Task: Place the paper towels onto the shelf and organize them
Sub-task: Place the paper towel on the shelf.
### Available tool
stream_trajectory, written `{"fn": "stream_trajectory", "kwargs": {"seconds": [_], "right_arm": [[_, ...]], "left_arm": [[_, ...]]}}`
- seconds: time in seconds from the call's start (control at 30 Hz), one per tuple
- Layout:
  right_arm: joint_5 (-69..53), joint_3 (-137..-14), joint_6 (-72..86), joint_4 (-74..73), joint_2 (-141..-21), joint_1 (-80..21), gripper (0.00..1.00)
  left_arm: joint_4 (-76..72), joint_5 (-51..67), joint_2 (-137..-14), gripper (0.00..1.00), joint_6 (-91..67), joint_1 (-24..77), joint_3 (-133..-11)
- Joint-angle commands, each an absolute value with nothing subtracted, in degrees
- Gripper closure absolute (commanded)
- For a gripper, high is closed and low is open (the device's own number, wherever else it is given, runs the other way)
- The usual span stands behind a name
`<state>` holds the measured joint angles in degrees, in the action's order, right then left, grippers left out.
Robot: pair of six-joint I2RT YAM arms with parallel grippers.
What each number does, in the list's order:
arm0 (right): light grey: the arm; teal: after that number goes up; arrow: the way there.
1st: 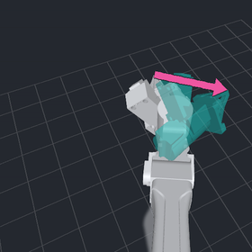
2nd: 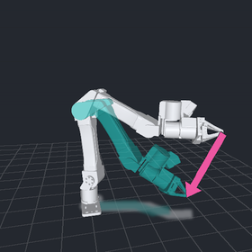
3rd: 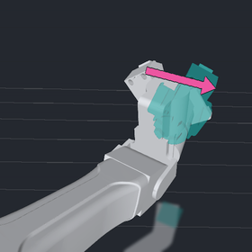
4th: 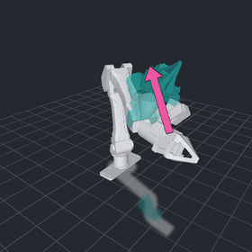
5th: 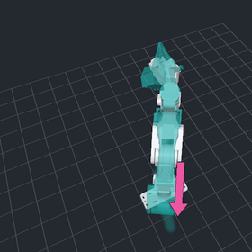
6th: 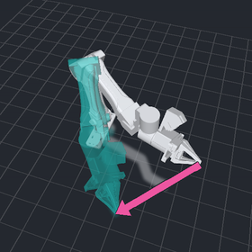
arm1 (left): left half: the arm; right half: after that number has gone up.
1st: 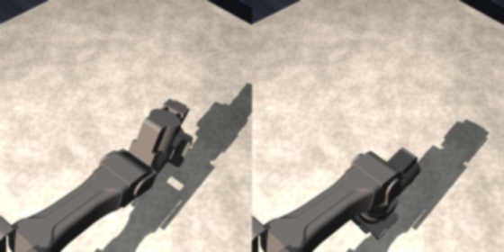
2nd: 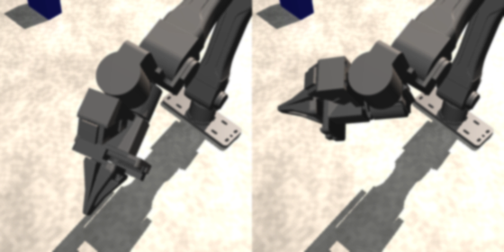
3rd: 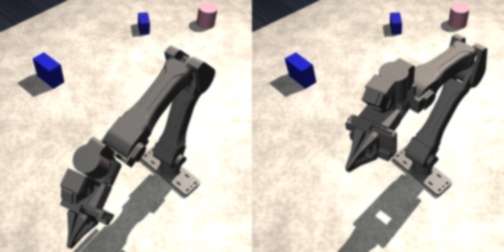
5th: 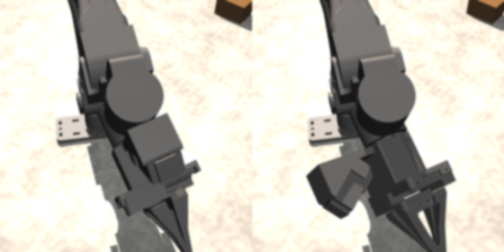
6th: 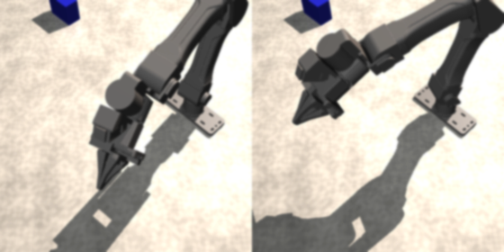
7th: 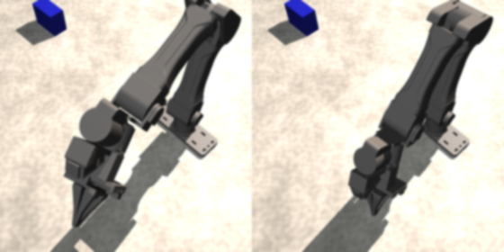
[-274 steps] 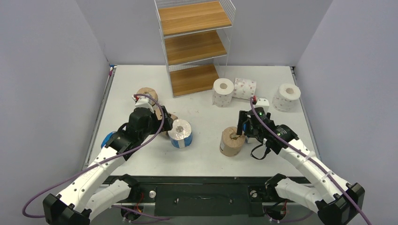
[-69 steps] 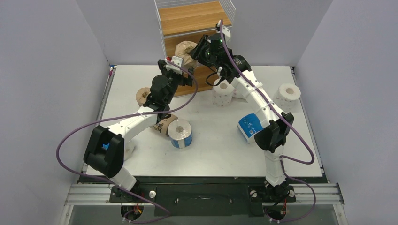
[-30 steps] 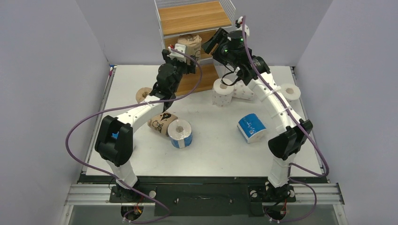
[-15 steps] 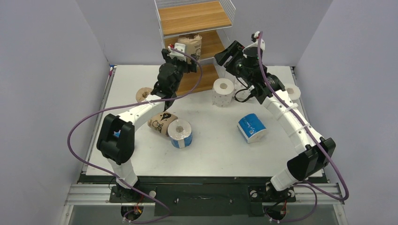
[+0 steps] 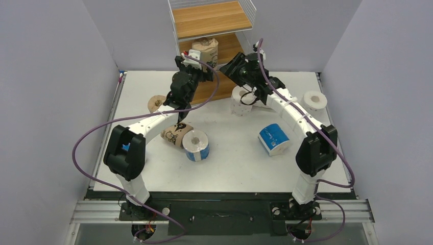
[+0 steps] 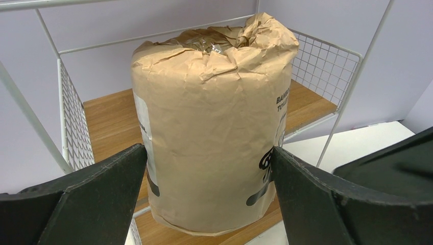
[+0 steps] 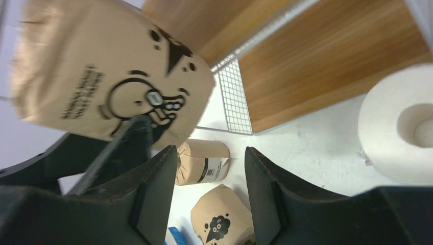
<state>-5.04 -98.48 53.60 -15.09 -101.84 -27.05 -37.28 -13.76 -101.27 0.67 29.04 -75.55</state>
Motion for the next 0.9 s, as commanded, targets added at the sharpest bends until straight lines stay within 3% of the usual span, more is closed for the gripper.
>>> {"fn": "stream_trajectory", "kwargs": {"seconds": [0.0,0.47,0.87], "right_arm": [[-8.26,-100.29,59.13,-12.72,-103.81,-27.02,0.56],[-15.29,-105.67,68.49,-8.29,-114.09,-26.28,0.70],[-18.92,-107.79,73.00,2.14,-118.40,-26.25,0.71]], "left_arm": [[-36.04,-14.30,-99.92,0.12,0.77,28.34,-74.97],[-35.82,-13.51,-99.12,0.12,1.25,28.38,-75.29],[-36.45,-13.11,-98.06,0.12,2.01,28.47,-73.50]]}}
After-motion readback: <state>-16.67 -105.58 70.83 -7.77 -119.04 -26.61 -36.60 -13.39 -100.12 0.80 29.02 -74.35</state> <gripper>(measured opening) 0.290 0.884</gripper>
